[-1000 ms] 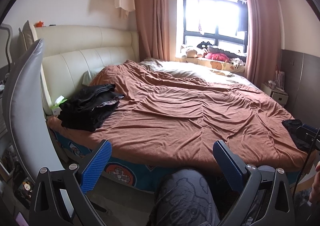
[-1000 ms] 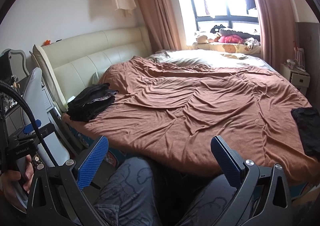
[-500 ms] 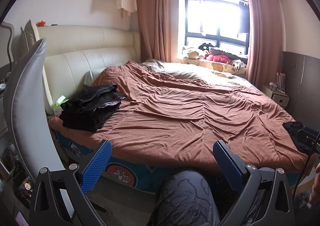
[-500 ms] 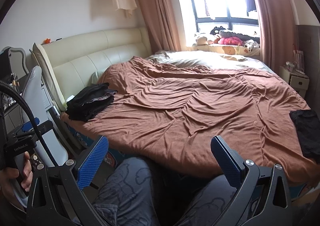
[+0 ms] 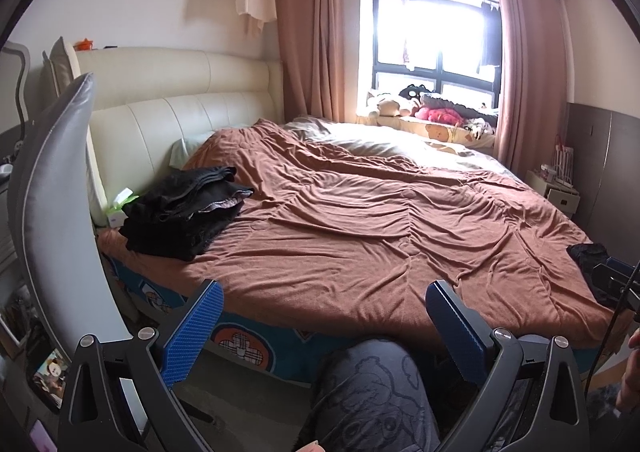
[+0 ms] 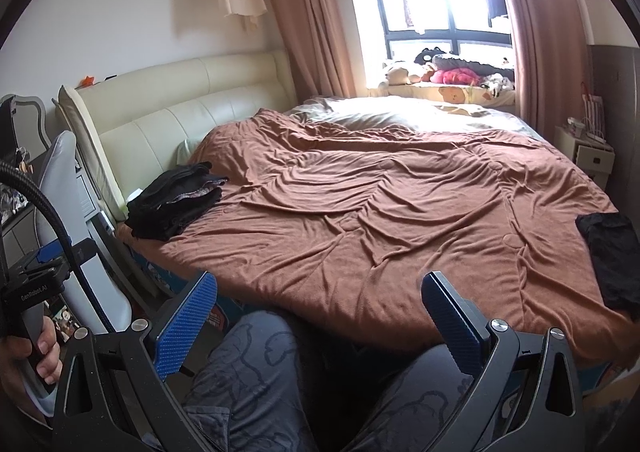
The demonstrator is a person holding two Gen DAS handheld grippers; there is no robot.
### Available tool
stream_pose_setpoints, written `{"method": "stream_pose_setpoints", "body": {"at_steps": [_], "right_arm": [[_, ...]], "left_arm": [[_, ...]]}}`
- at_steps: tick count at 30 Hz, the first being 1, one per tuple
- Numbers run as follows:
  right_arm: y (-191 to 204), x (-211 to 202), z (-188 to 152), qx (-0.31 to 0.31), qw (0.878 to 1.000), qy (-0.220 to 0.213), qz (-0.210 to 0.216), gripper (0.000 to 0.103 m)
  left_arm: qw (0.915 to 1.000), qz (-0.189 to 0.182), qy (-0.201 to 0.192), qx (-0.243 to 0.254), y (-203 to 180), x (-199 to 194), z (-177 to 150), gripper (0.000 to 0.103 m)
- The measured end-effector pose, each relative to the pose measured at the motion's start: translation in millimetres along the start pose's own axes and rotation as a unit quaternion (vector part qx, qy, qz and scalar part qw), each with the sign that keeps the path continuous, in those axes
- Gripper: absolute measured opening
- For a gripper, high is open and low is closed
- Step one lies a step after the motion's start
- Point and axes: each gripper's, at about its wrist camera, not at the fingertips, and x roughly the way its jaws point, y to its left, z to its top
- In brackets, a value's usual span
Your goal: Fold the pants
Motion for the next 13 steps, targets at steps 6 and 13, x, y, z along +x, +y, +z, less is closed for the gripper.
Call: {"method": "stream_pose_setpoints", "body": {"at_steps": [6, 13], "right_arm": [[0.0, 1.3, 0.6, 0.002, 1.000, 0.003, 0.000, 0.103], [0.3, 3.5, -0.6, 0.001, 1.000, 0.006, 0.000, 0.103]], "left_arm": [[0.9997, 0.017, 0.017, -0.007, 2.4, 6.3, -2.5, 0.102], [0.9997, 0.013, 0.019, -0.007, 1.6, 7.3, -4.4, 0.102]]}}
